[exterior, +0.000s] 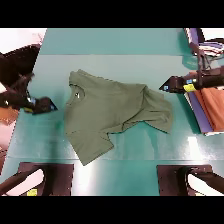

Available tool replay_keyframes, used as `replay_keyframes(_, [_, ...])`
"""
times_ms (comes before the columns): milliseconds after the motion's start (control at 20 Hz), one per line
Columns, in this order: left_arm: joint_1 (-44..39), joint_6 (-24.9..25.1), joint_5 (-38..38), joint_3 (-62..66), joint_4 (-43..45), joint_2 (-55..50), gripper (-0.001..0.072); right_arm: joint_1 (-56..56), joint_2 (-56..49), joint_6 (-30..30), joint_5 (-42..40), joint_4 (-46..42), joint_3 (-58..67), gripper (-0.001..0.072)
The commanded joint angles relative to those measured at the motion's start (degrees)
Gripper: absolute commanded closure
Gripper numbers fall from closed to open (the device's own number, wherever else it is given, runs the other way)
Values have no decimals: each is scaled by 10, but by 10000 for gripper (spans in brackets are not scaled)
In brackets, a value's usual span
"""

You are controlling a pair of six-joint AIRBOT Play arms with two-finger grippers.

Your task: Fold the shirts.

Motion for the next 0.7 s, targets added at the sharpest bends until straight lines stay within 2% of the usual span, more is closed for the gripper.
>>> replay_keyframes(0, [3,2,19,-137,-36,48,219,-14,56,-3,-31,15,-56,377])
replay_keyframes(300, [1,16,53,-201,-76,48,220,-14,68,-3,-30,15,-64,377])
replay_keyframes(550, [-61,14,101,-221,-87,48,235,-14,68,-3,-28,15,-64,377])
replay_keyframes(650, [-68,15,105,-221,-96,48,618,-17,68,-3,-17,14,-64,377])
